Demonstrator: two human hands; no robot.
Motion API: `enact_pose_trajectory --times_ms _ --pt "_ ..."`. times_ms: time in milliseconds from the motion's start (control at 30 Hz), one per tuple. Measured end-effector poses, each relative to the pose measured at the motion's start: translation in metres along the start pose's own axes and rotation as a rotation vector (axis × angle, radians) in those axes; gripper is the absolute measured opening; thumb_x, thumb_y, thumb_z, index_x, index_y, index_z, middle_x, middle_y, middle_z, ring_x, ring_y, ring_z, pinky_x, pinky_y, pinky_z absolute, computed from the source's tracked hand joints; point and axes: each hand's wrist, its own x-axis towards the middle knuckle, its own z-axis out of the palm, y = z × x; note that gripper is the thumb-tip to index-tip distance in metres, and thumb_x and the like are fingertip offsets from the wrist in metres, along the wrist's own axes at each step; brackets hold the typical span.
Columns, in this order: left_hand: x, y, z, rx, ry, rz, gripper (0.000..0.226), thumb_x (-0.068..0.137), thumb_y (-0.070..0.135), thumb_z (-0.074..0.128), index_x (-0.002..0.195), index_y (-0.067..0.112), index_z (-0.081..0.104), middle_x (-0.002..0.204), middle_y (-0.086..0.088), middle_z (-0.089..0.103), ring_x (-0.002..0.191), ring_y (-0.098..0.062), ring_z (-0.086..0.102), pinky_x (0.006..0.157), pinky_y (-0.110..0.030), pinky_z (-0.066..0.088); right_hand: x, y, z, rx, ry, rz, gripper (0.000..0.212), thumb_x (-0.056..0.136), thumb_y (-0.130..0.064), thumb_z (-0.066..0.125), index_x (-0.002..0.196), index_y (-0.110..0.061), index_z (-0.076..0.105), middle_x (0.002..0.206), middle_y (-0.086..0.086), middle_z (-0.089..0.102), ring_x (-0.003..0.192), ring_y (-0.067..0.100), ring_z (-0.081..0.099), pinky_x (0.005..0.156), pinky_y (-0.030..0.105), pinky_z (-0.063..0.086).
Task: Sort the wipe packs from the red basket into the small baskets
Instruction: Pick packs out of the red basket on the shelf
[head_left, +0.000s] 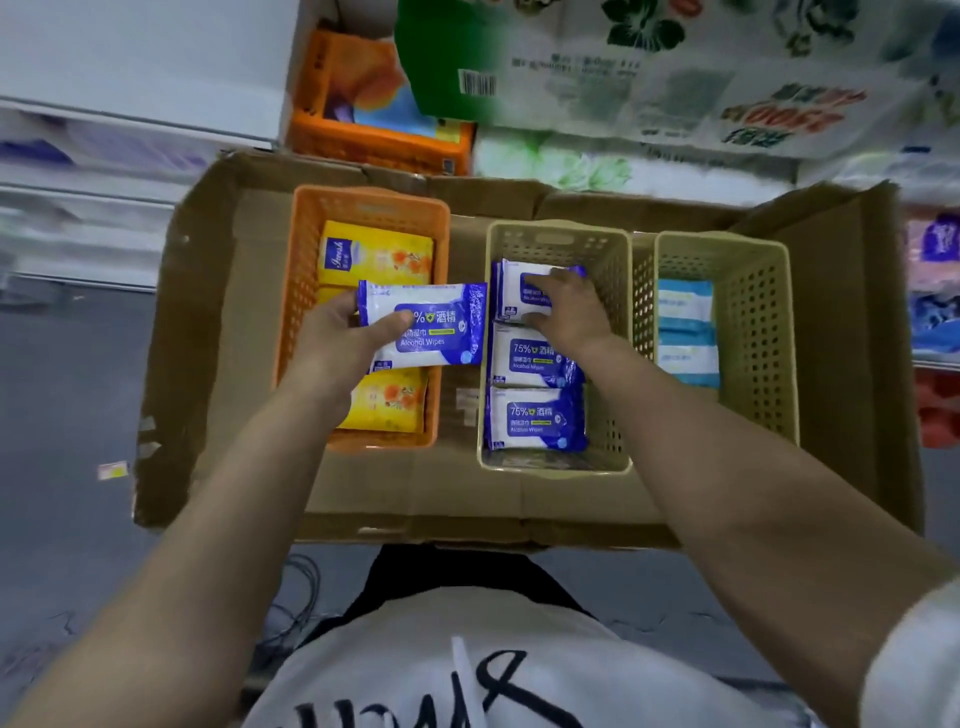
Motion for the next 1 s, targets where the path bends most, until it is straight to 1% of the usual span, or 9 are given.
enact_pose_trajectory --times_ms 167,267,333,433,500,600,767,933,1000 --pt "0.010 0.000 0.017 0.011 -0.028 0.001 0.036 0.085 0.024 0.075 0.118 0.013 0.066 0.106 -0.004 0.074 0.091 -0.017 0.073 0.080 -0.036 0.060 -0.003 -0.001 -0.019 0.086 -0.049 -0.045 0.051 0.095 -0.032 0.063 0.143 -0.019 0.050 0.148 0.011 0.045 0.138 0.029 0.039 0.114 0.033 0.031" --pt "0.016 0.001 0.034 0.053 -0.077 0.010 0.036 0.085 0.024 0.075 0.117 0.011 0.067 0.105 -0.005 0.074 0.090 -0.016 0.073 0.078 -0.033 0.060 -0.018 -0.015 -0.044 0.343 0.069 -0.038 0.042 0.096 -0.035 0.061 0.136 -0.023 0.057 0.142 0.002 0.054 0.130 0.019 0.049 0.105 0.026 0.037" --pt "0.019 0.002 0.050 0.078 -0.131 0.017 0.037 0.084 0.023 0.076 0.117 0.011 0.067 0.103 -0.004 0.075 0.086 -0.014 0.073 0.070 -0.026 0.059 -0.035 -0.023 -0.060 0.564 -0.030 -0.068 0.039 0.093 -0.041 0.064 0.131 -0.029 0.061 0.132 -0.007 0.061 0.119 0.008 0.057 0.102 0.029 0.047" --pt "0.024 0.002 0.074 0.102 -0.207 0.057 0.029 0.084 0.021 0.076 0.111 0.014 0.068 0.103 -0.004 0.075 0.081 -0.010 0.073 0.061 -0.020 0.056 -0.054 -0.020 -0.072 0.480 -0.217 -0.131 0.029 0.084 -0.039 0.076 0.111 -0.034 0.067 0.103 -0.021 0.067 0.091 -0.011 0.063 0.077 0.016 0.055" --pt "0.027 -0.003 0.087 0.168 -0.147 0.116 0.026 0.086 0.022 0.075 0.110 0.017 0.065 0.107 -0.002 0.073 0.087 -0.010 0.071 0.065 -0.022 0.055 -0.056 -0.005 -0.073 0.445 -0.097 -0.062 0.022 0.081 -0.028 0.080 0.099 -0.030 0.067 0.090 -0.016 0.068 0.076 -0.009 0.063 0.065 0.015 0.051" --pt "0.032 -0.016 0.093 0.417 0.038 0.271 0.036 0.089 0.026 0.071 0.122 0.015 0.063 0.113 0.000 0.070 0.096 -0.008 0.062 0.070 -0.014 0.045 -0.056 0.025 -0.073 0.414 0.142 0.099 0.020 0.080 -0.022 0.080 0.097 -0.020 0.070 0.088 -0.004 0.067 0.081 0.011 0.062 0.071 0.023 0.044" --pt "0.041 -0.029 0.088 0.745 0.060 0.326 0.039 0.088 0.033 0.071 0.124 0.019 0.065 0.113 -0.003 0.072 0.105 -0.019 0.066 0.078 -0.023 0.044 -0.048 0.028 -0.053 0.183 -0.053 0.030 0.032 0.081 -0.029 0.079 0.110 -0.018 0.071 0.106 0.001 0.069 0.094 0.015 0.062 0.079 0.027 0.047" --pt "0.054 -0.024 0.078 0.562 -0.044 0.203 0.028 0.081 0.023 0.079 0.106 0.023 0.068 0.078 0.004 0.071 0.067 -0.015 0.071 0.076 -0.042 0.061 -0.023 0.014 -0.038 0.134 -0.157 -0.005 0.040 0.080 -0.029 0.081 0.117 -0.018 0.070 0.117 0.004 0.068 0.105 0.018 0.062 0.085 0.025 0.046" --pt "0.057 -0.025 0.077 0.538 -0.047 0.194 0.029 0.079 0.023 0.081 0.105 0.024 0.068 0.073 0.004 0.072 0.067 -0.012 0.072 0.077 -0.042 0.061 -0.017 0.012 -0.027 0.082 -0.202 -0.032 0.037 0.082 -0.028 0.079 0.116 -0.019 0.070 0.120 0.003 0.066 0.108 0.019 0.061 0.085 0.026 0.046"
